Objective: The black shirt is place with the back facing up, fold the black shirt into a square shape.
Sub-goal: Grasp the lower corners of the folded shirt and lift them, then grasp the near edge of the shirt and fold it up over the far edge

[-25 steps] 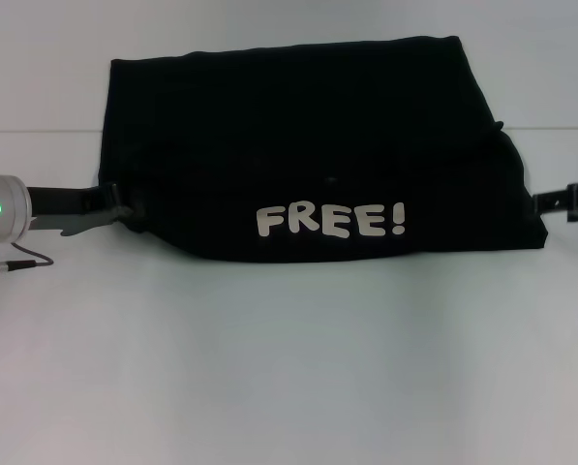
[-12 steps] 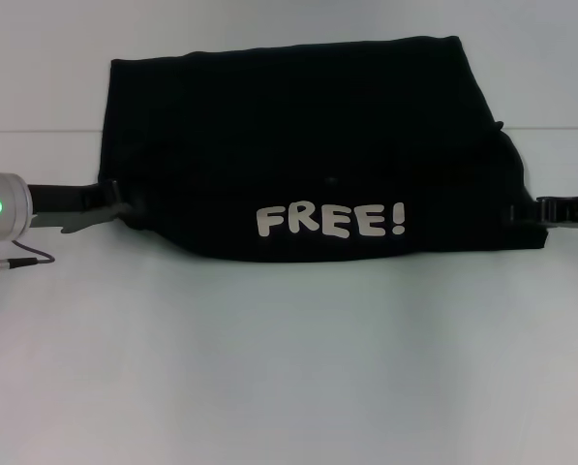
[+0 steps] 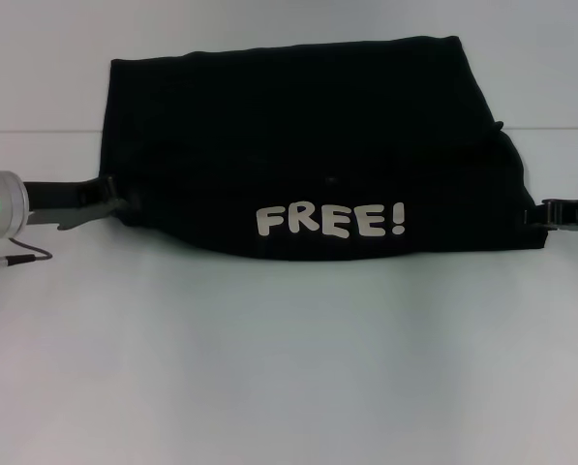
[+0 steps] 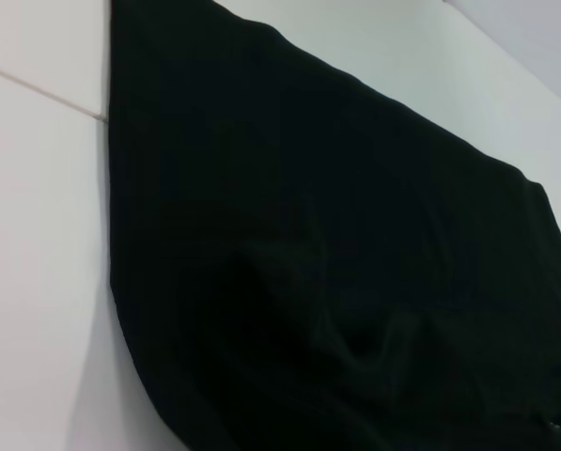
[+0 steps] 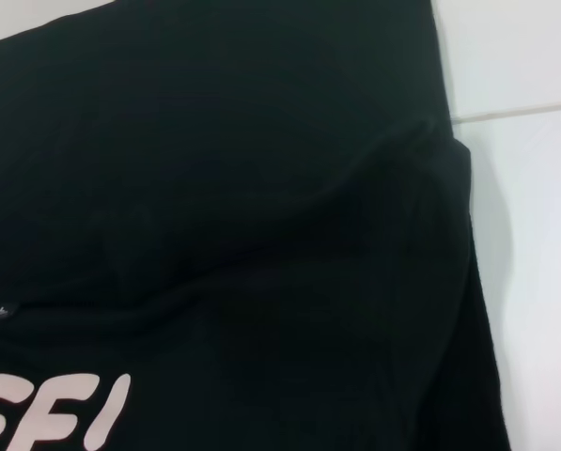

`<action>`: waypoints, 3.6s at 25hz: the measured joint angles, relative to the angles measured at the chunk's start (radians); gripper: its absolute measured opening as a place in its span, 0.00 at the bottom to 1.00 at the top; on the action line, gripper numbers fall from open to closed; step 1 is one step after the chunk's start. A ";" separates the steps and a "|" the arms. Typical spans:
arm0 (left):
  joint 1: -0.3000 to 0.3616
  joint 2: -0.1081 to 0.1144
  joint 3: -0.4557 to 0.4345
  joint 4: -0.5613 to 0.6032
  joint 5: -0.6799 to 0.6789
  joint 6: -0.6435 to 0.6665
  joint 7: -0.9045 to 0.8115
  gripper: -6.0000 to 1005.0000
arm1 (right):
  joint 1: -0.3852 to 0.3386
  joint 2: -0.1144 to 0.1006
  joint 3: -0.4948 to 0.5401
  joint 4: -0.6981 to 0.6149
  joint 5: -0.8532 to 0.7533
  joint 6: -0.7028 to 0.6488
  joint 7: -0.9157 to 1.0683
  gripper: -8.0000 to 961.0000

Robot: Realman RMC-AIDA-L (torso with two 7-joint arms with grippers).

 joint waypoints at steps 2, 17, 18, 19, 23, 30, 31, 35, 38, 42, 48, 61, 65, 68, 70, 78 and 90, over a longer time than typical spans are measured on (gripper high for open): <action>-0.003 0.001 0.000 0.000 -0.002 -0.002 0.000 0.03 | 0.001 0.006 -0.013 0.001 0.000 0.018 -0.002 0.46; -0.007 0.003 0.000 0.001 -0.007 -0.012 0.000 0.03 | 0.029 0.031 -0.041 0.031 0.008 0.063 0.009 0.43; -0.007 0.003 0.000 0.001 -0.008 -0.012 0.001 0.03 | 0.029 0.029 -0.040 0.029 0.010 0.057 0.009 0.42; -0.007 0.003 0.000 0.002 -0.010 -0.012 0.001 0.03 | 0.029 0.027 -0.040 0.027 0.010 0.052 0.011 0.41; -0.007 0.003 0.000 0.002 -0.012 -0.010 0.003 0.03 | 0.031 0.021 -0.042 0.026 0.010 0.040 0.020 0.35; -0.007 0.005 0.003 0.002 -0.011 0.010 0.001 0.03 | 0.025 0.017 -0.038 0.021 0.011 0.022 0.026 0.14; -0.008 0.006 0.005 0.002 -0.010 0.018 0.002 0.04 | 0.023 0.016 -0.038 0.013 0.011 0.013 0.033 0.12; -0.016 0.013 0.011 0.018 0.011 0.115 0.006 0.04 | -0.008 0.013 -0.040 -0.063 0.005 -0.097 0.095 0.06; -0.016 0.019 0.011 0.053 0.047 0.216 -0.002 0.04 | -0.059 0.018 -0.045 -0.174 -0.014 -0.222 0.160 0.06; -0.004 0.034 0.004 0.096 0.106 0.412 -0.011 0.04 | -0.128 0.042 -0.044 -0.333 -0.095 -0.402 0.238 0.06; 0.030 0.039 0.008 0.153 0.175 0.689 0.022 0.04 | -0.224 0.086 -0.043 -0.479 -0.214 -0.618 0.276 0.06; 0.052 0.028 0.018 0.166 0.282 0.919 0.106 0.04 | -0.298 0.095 0.079 -0.605 -0.225 -0.887 0.174 0.06; 0.059 0.029 -0.003 0.193 0.284 0.915 0.103 0.05 | -0.285 0.095 0.124 -0.605 -0.207 -0.930 0.151 0.06; 0.062 0.035 -0.021 0.201 0.286 0.914 0.103 0.05 | -0.282 0.096 0.141 -0.613 -0.172 -0.977 0.143 0.06; 0.063 0.036 -0.025 0.207 0.286 0.915 0.104 0.05 | -0.285 0.097 0.145 -0.629 -0.166 -0.992 0.145 0.06; 0.048 0.058 -0.120 0.232 0.268 0.907 0.125 0.05 | -0.277 0.092 0.194 -0.654 -0.131 -1.017 0.141 0.06; -0.037 0.093 -0.242 0.225 0.205 0.626 -0.052 0.05 | -0.154 -0.009 0.289 -0.568 0.079 -0.806 0.183 0.06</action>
